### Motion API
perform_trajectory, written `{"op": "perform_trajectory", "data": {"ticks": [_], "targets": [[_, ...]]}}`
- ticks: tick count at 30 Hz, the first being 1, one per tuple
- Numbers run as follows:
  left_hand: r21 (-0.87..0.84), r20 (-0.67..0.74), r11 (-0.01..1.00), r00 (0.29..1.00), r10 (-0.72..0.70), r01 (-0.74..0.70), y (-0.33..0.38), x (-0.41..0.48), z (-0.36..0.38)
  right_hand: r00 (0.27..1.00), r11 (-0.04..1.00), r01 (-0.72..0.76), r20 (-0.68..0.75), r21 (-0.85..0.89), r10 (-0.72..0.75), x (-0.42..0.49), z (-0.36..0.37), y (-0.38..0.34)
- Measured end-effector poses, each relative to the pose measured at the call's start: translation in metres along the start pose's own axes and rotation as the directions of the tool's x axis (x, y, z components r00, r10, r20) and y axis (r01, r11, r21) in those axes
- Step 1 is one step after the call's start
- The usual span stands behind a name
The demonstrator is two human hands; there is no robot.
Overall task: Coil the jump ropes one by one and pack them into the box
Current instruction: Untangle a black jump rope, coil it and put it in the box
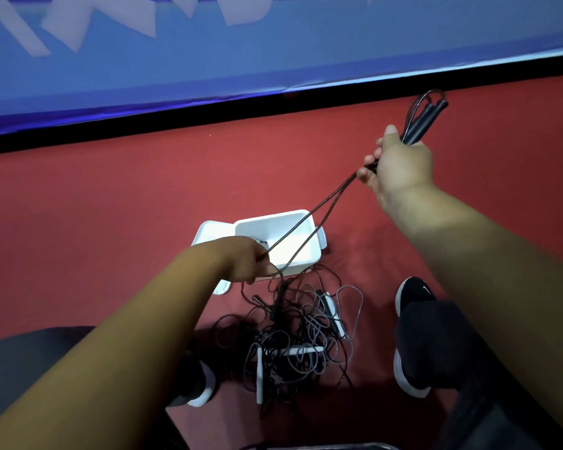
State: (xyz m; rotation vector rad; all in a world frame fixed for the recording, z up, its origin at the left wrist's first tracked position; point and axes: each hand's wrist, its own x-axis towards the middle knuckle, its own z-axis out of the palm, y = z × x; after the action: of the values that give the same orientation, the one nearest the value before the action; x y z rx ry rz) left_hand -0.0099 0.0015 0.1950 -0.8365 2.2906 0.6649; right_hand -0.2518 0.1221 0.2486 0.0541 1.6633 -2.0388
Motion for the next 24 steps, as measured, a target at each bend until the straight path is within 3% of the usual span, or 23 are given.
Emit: {"op": "perform_trajectory", "data": {"ticks": [3, 5, 7, 8, 10, 11, 13, 15, 17, 18, 20, 22, 24], "targets": [[0.077, -0.149, 0.994, 0.986, -0.071, 0.083, -0.005, 0.002, 0.002, 0.998, 0.998, -0.039, 0.047, 0.043, 0.037, -0.001, 0.003, 0.003], [-0.052, -0.245, 0.982, 0.951, -0.191, 0.183, -0.009, 0.002, -0.002, 0.986, 0.99, -0.108, 0.14, 0.094, 0.094, -0.003, 0.005, 0.005], [-0.284, -0.361, 0.939, 0.886, -0.291, 0.193, -0.012, 0.002, -0.011, 0.939, 0.967, -0.23, 0.286, 0.111, 0.19, -0.007, 0.008, 0.003], [-0.483, -0.416, 0.865, 0.834, -0.363, 0.136, -0.013, 0.002, -0.016, 0.899, 0.952, -0.296, 0.36, 0.082, 0.248, -0.009, 0.009, 0.002], [-0.847, -0.424, 0.513, 0.755, -0.5, -0.136, -0.012, 0.0, -0.028, 0.822, 0.929, -0.368, 0.452, -0.045, 0.347, -0.015, 0.01, 0.002], [-0.902, -0.408, 0.352, 0.758, -0.509, -0.249, -0.011, -0.002, -0.036, 0.799, 0.921, -0.371, 0.464, -0.121, 0.383, -0.017, 0.011, 0.004], [-0.918, -0.391, 0.143, 0.789, -0.474, -0.369, -0.009, -0.009, -0.049, 0.785, 0.9, -0.353, 0.442, -0.257, 0.434, -0.021, 0.011, 0.01], [-0.912, -0.39, 0.053, 0.82, -0.42, -0.407, -0.01, -0.013, -0.06, 0.801, 0.879, -0.316, 0.396, -0.356, 0.449, -0.021, 0.011, 0.017], [-0.911, -0.406, 0.103, 0.827, -0.388, -0.399, -0.014, -0.016, -0.068, 0.838, 0.881, -0.269, 0.357, -0.389, 0.413, -0.018, 0.01, 0.021], [-0.905, -0.426, 0.191, 0.821, -0.38, -0.381, -0.016, -0.018, -0.069, 0.854, 0.89, -0.245, 0.347, -0.385, 0.386, -0.016, 0.01, 0.023], [-0.832, -0.455, 0.492, 0.822, -0.341, -0.256, -0.022, -0.024, -0.07, 0.872, 0.912, -0.208, 0.355, -0.355, 0.337, -0.014, 0.01, 0.023], [-0.562, -0.413, 0.827, 0.874, -0.257, -0.023, -0.032, -0.032, -0.067, 0.87, 0.931, -0.176, 0.393, -0.318, 0.299, -0.016, 0.012, 0.021], [-0.176, -0.25, 0.976, 0.953, -0.173, 0.131, -0.035, -0.04, -0.063, 0.856, 0.944, -0.145, 0.441, -0.297, 0.27, -0.021, 0.015, 0.02]]}}
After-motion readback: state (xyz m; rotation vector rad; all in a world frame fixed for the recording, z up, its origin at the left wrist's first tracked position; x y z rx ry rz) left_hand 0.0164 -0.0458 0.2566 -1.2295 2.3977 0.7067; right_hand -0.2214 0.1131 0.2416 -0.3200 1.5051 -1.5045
